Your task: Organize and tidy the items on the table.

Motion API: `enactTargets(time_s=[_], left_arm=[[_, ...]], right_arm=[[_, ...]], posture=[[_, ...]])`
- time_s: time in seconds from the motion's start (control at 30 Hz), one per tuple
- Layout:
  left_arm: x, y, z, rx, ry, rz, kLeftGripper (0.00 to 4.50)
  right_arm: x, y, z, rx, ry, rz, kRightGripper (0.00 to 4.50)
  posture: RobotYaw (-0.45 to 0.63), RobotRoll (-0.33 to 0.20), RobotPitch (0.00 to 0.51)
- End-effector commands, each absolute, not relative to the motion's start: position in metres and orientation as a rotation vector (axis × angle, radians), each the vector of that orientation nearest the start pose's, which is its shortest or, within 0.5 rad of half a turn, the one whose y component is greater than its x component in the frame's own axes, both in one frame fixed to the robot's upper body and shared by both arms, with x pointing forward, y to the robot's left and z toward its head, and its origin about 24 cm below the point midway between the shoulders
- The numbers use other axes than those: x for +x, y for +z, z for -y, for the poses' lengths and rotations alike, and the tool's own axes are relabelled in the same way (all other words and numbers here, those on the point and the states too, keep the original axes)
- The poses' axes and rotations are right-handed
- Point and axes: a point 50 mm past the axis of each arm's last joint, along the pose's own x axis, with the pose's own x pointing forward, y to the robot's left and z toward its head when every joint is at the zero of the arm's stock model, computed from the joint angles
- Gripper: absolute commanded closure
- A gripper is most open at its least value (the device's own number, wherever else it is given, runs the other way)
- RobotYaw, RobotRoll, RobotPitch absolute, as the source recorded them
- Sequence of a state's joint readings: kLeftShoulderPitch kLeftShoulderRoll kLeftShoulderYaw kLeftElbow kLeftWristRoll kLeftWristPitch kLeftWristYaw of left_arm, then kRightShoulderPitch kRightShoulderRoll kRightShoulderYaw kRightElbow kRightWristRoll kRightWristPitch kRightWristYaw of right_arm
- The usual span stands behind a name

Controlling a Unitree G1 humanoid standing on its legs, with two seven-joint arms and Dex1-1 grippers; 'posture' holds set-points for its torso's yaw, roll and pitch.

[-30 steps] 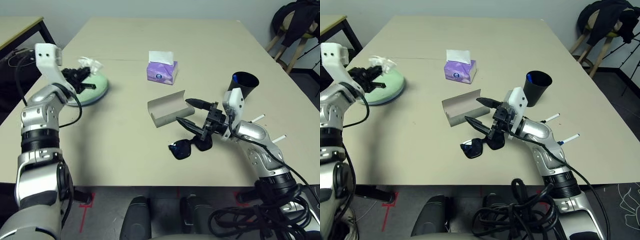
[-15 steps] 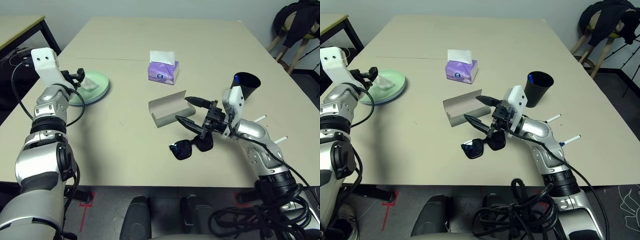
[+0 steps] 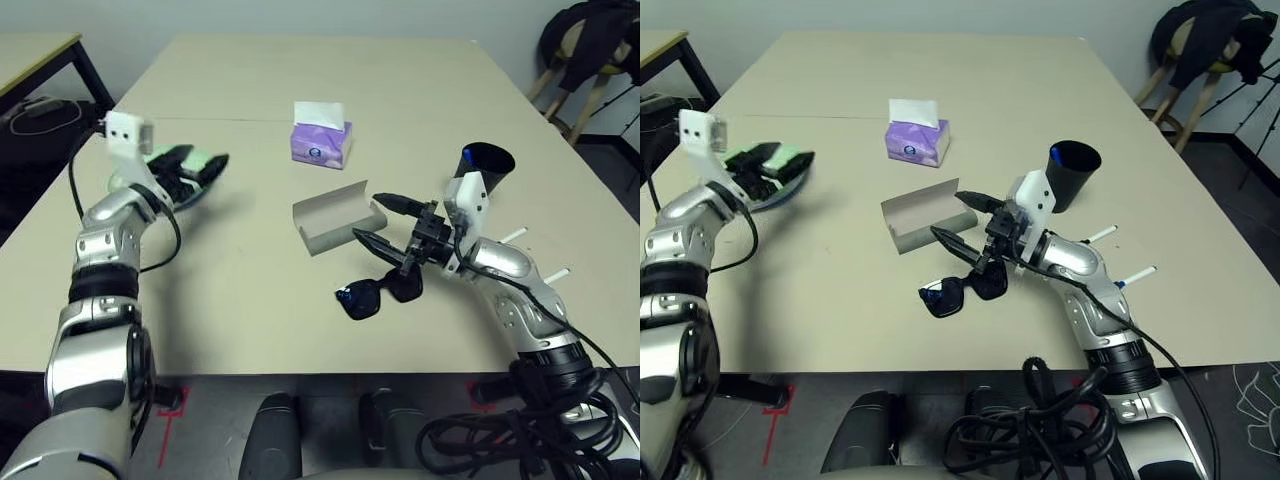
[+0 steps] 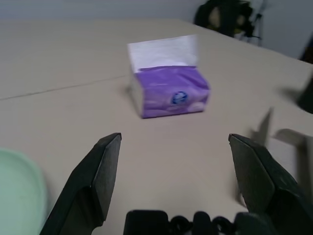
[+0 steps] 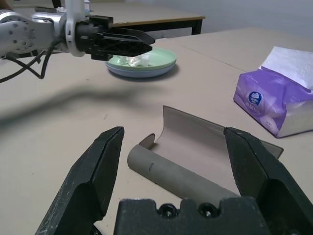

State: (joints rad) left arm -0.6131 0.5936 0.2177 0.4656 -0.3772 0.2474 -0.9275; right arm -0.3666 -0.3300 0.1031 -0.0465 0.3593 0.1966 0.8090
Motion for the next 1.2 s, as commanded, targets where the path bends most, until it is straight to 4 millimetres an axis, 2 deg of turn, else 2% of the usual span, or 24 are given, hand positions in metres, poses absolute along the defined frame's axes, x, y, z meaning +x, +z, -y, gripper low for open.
enactTargets(time_s=[0.03, 0.4, 0.73, 0.87, 1.13, 1.2], left_arm=[[0.323, 0.161, -0.25, 0.072, -0.779, 0.021, 0.06], [0.293, 0.14, -0.222, 0.195, -1.117, 0.0, 0.06], [0.279, 0.125, -0.212, 0.272, -1.224, -0.009, 0.06], [0.272, 0.12, -0.21, 0.296, -1.304, 0.02, 0.06], [0.265, 0.113, -0.207, 0.33, -1.363, 0.025, 0.06], [0.263, 0.112, -0.207, 0.338, -1.38, 0.016, 0.06]], right_arm=[[0.285, 0.137, 0.127, -0.084, 1.025, 0.158, 0.0], [0.288, 0.143, 0.139, -0.187, 0.986, 0.104, 0.0], [0.281, 0.159, 0.136, -0.277, 0.983, 0.042, 0.0], [0.275, 0.169, 0.126, -0.355, 1.008, -0.004, 0.0], [0.275, 0.179, 0.118, -0.409, 1.055, -0.155, 0.0], [0.275, 0.18, 0.119, -0.499, 1.049, -0.233, 0.0]], posture=[[0.14, 0.0, 0.107], [0.1, 0.0, 0.131], [0.09, 0.0, 0.151], [0.09, 0.0, 0.155], [0.1, 0.0, 0.158], [0.1, 0.0, 0.156]])
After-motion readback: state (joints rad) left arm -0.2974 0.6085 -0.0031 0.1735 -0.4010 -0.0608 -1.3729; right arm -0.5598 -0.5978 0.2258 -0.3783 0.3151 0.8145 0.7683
